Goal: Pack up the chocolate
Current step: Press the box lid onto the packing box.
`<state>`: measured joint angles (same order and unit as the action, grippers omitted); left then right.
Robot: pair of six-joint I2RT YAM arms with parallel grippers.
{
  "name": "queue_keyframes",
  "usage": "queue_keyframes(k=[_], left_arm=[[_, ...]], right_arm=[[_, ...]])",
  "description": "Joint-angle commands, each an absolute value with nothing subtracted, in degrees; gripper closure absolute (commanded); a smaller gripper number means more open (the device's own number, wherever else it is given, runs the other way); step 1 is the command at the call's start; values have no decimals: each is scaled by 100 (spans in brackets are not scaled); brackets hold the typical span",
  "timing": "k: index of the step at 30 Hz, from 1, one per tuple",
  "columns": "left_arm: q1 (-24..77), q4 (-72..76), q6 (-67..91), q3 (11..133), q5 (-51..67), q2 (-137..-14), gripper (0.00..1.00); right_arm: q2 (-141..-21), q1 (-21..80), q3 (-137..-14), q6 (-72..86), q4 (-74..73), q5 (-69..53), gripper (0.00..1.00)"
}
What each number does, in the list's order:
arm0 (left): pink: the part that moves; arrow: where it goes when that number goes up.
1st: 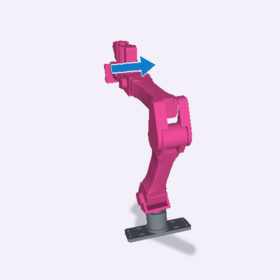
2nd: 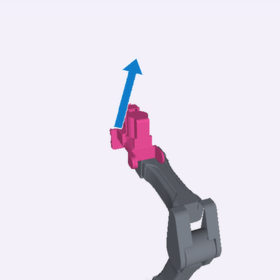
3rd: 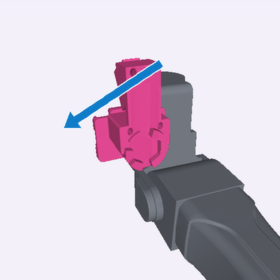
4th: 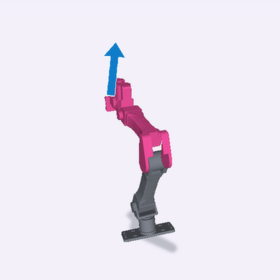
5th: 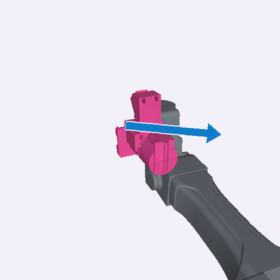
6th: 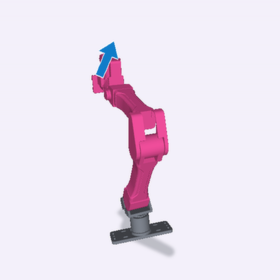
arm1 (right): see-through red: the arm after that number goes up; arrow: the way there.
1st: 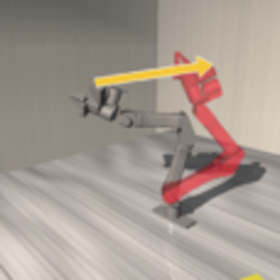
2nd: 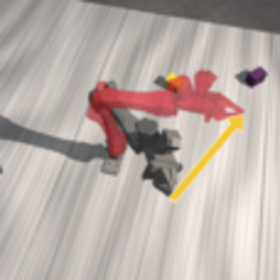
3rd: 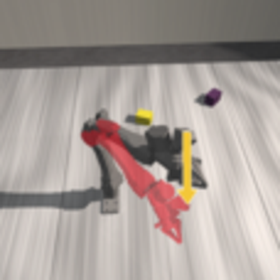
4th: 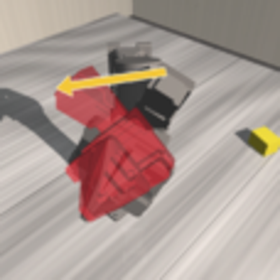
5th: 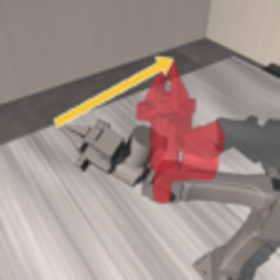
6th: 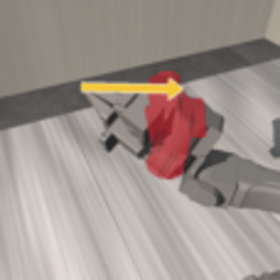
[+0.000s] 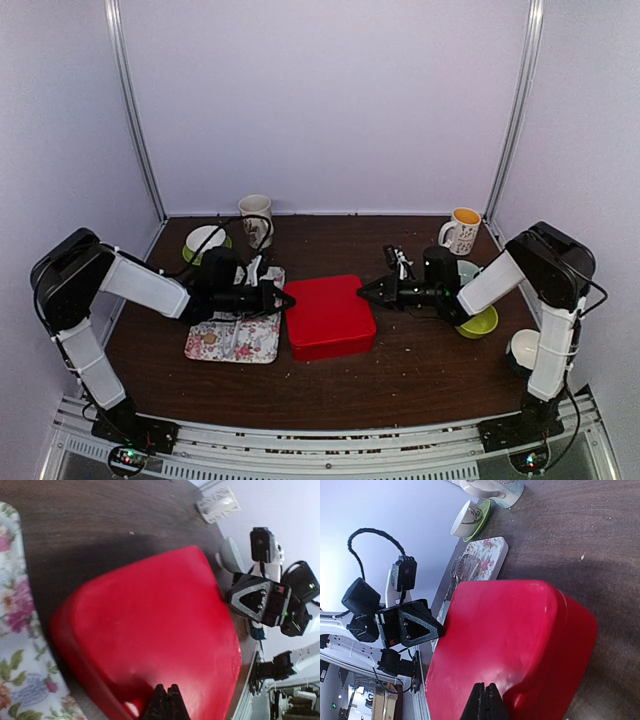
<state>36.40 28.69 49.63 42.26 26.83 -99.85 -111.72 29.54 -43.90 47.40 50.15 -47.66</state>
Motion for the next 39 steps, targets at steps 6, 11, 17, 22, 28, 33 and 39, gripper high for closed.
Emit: queue_keyframes(k=[6,11,17,22,28,33,39], left_arm=[[3827,2086,4917,3960,2570,-9490,100],[4257,1785,4959,4074,2617,-9345,100],[4346,1854,5174,3929,2671,-9925,100],[4526,1463,4929,4080,2864,-9236,100],[4728,1418,4969,3688,2871,-8922,100],[4733,1711,5178,3536,2796,-9665,100],[4768,678,4533,3783,2113,-8666,100]], right_arm=[[-10751,3182,-3934,4049,4031,-4547,100],[-10652,3183,-3601,4555,4814,-4680,100],[-9491,3465,-3195,3587,3843,-4566,100],[-10599,3589,-3086,4212,4838,-4538,100],[-10216,3609,-3030,4182,4764,-4593,100],[-9446,3839,-2957,3716,4388,-4686,100],[-9481,4183,-3307,3491,3972,-4373,100]])
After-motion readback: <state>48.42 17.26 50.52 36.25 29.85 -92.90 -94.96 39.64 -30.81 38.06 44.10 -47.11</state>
